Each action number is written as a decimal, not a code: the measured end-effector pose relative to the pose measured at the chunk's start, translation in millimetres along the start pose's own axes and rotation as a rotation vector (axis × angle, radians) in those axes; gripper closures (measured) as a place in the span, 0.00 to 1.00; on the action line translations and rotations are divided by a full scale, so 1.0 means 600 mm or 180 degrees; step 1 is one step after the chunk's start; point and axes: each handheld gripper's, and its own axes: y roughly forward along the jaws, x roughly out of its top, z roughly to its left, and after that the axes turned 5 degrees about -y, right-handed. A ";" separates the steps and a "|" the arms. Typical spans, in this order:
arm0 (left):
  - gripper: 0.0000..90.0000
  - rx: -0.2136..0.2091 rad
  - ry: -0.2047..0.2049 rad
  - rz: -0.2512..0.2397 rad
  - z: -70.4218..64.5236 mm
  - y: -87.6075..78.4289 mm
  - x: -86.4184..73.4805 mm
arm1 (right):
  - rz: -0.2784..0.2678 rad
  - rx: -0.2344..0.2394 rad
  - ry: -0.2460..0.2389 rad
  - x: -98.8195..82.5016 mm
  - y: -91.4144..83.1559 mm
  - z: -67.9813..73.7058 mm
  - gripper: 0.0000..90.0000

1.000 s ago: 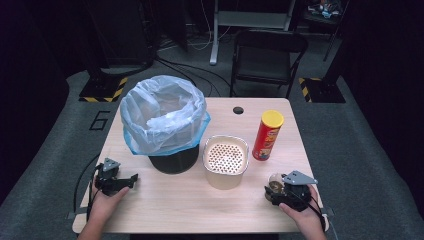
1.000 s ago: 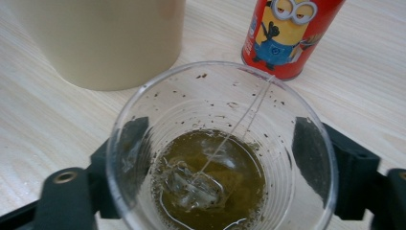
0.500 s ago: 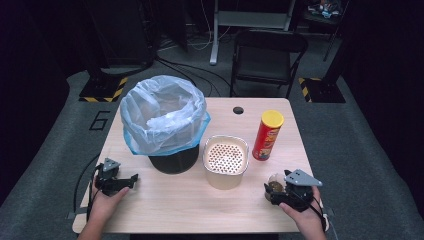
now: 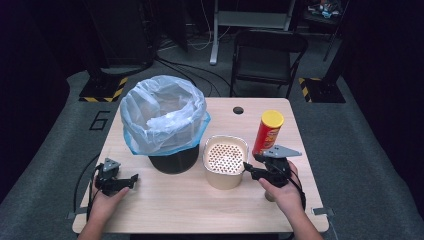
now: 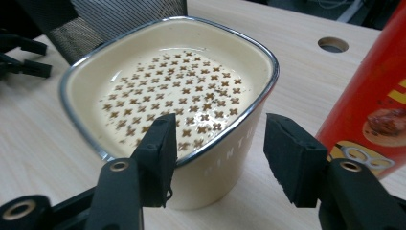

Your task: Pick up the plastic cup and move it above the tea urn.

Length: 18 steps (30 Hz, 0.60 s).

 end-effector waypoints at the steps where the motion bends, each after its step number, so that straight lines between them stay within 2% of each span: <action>1: 0.13 -0.0013 -0.0018 -0.0005 -0.001 0.000 0.000 | 0.0056 -0.0007 0.0013 0.002 0.008 -0.001 0.48; 3: 0.13 -0.0009 0.0010 0.0000 0.000 0.000 0.000 | 0.0158 0.0006 0.0038 0.004 0.023 -0.003 0.44; 5: 0.13 -0.0023 0.0014 -0.0002 -0.001 0.000 -0.001 | 0.0182 0.0082 0.0089 0.004 0.032 -0.004 0.44; 11: 0.13 -0.0042 0.0003 0.0003 -0.002 -0.001 -0.001 | 0.0269 0.0093 0.0030 0.002 0.037 0.005 0.44; 18: 0.13 -0.0042 0.0007 0.0006 -0.002 -0.001 -0.001 | 0.0232 0.0160 0.0028 -0.019 0.015 0.017 0.44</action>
